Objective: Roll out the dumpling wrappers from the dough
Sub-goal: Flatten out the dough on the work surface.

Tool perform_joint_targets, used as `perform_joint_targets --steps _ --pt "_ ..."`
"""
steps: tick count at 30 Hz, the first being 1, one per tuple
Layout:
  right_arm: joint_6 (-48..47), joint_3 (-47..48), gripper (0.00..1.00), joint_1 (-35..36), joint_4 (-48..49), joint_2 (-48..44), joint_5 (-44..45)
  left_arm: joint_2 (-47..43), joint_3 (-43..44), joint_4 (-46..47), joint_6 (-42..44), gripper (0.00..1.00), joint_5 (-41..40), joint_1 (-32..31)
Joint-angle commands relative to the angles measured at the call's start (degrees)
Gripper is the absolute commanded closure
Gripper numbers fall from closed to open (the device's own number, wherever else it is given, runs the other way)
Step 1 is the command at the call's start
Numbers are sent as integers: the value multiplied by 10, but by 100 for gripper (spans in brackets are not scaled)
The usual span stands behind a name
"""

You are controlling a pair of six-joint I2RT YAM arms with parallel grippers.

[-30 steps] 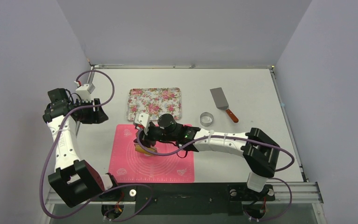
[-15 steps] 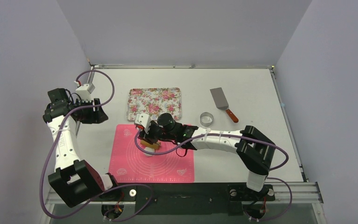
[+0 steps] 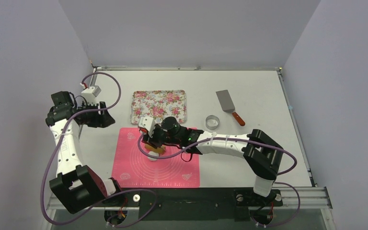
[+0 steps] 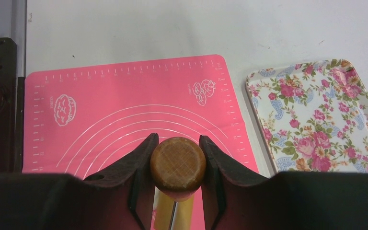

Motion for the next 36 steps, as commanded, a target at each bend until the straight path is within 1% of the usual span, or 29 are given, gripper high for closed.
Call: perform_joint_targets --steps 1,2,3,4,5,6,7,8,11,14,15,16,17,18,19,20,21,24,27,28,30,32,35,36 --pt "59 36 100 -15 42 -52 -67 -40 -17 -22 58 48 127 -32" --pt "68 34 100 -20 58 -54 -95 -45 -28 -22 81 48 146 -43" --pt "89 27 100 -28 70 -57 -106 -58 -43 -20 94 48 189 -46" --pt "94 24 100 -32 91 -58 -125 -64 -51 -18 125 48 211 -48" --pt "111 15 100 -36 109 -60 -132 -80 -74 -8 150 48 251 -48" --pt "113 12 100 -37 114 -61 -137 -88 -86 2 161 48 269 -48" --pt "115 7 100 -37 121 -63 -138 -104 -109 13 195 48 301 -48" --pt "117 5 100 -38 125 -62 -140 -113 -120 15 213 48 316 -48" --pt "132 -4 100 -39 148 -61 -144 -146 -168 18 308 46 373 -48" --pt "139 -5 100 -39 158 -59 -154 -152 -189 6 372 42 395 -50" --pt "137 -6 100 -39 159 -58 -156 -150 -191 -26 431 41 398 -52" --pt "135 -11 100 -39 159 -58 -158 -141 -190 -53 470 41 397 -54" --pt "132 -13 100 -40 162 -57 -159 -137 -187 -124 571 41 390 -61" --pt "131 -16 100 -43 162 -57 -160 -123 -185 -202 626 40 377 -67" --pt "132 -15 100 -43 162 -58 -161 -115 -184 -244 743 40 372 -79" --pt "132 -16 100 -44 162 -57 -162 -97 -184 -325 796 39 366 -84" --pt "130 -15 100 -45 162 -58 -163 -87 -185 -345 865 38 369 -91" --pt "127 -8 100 -43 161 -57 -165 -56 -190 -365 889 35 385 -103" --pt "127 -7 100 -43 163 -57 -166 -55 -199 -367 907 34 407 -112" --pt "128 -7 100 -43 164 -58 -167 -58 -200 -365 907 34 424 -113" --pt "131 -7 100 -42 170 -58 -169 -58 -199 -343 873 34 439 -113" --pt "132 -8 100 -38 174 -60 -169 -50 -200 -327 862 34 441 -113" --pt "138 -12 100 -37 185 -63 -171 -31 -202 -327 866 34 442 -111" --pt "142 -11 100 -36 190 -61 -171 -21 -202 -334 880 34 450 -111"
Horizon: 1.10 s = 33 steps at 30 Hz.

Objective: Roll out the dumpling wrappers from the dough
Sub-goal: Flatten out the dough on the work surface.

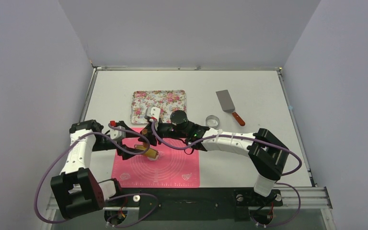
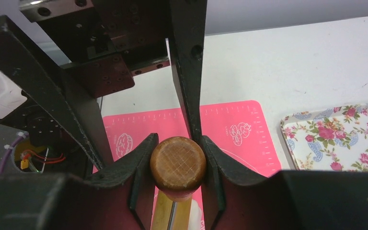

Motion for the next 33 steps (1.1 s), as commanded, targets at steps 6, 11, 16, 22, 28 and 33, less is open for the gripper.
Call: perform_joint_targets --steps 6,11,16,22,28,33 --pt "17 26 100 6 83 -20 -26 74 13 -59 64 45 90 -4" --pt "12 36 100 6 69 -14 -26 70 0 -59 78 49 89 -6" --pt "13 48 100 6 61 -5 -29 67 2 -60 53 49 100 -25" --pt "15 58 100 6 54 3 -30 97 2 -59 60 59 103 -37" --pt "1 54 100 5 30 6 -28 106 -8 -60 100 74 111 -61" --pt "-7 52 100 6 21 16 -32 115 -26 -60 143 88 105 -68"
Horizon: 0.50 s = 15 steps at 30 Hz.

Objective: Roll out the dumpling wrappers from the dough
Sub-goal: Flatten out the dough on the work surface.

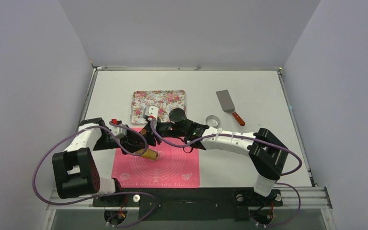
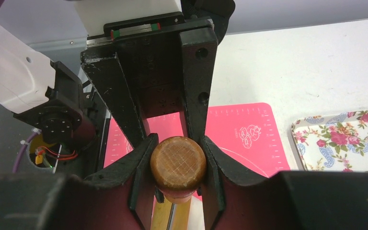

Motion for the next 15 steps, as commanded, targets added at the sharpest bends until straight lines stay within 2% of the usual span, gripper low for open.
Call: perform_joint_targets --steps 1,3,15 --pt "-19 27 100 4 36 15 -7 9 -10 -49 66 93 35 -24" --pt "-27 24 100 4 28 18 -4 26 -12 -50 79 100 36 -27" --pt "-74 19 100 3 -2 50 13 52 13 -49 121 100 -19 -31"
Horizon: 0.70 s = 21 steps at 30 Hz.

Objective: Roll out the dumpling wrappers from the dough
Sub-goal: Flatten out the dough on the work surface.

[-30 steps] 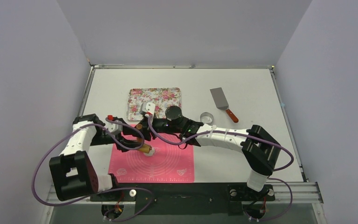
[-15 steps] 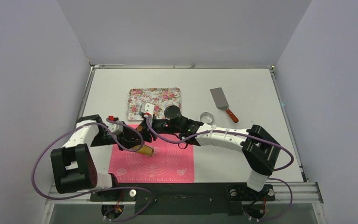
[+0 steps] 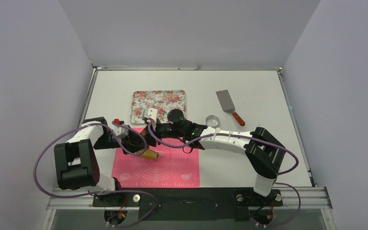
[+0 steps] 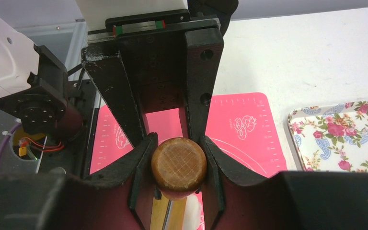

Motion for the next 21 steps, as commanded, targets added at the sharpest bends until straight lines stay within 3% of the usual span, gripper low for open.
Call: perform_joint_targets --steps 1,7,15,19,21 --pt "-49 20 100 5 12 37 10 10 26 -62 80 100 -11 -23" --pt "-66 22 100 6 -2 39 22 27 41 -63 46 100 7 -25" --pt "-67 29 100 7 -34 46 26 35 57 -62 34 100 -29 -48" --pt "-79 21 100 9 -55 43 47 29 77 -5 -66 100 -78 -97" --pt "-86 14 100 8 -57 36 52 13 70 53 -130 83 -109 -104"
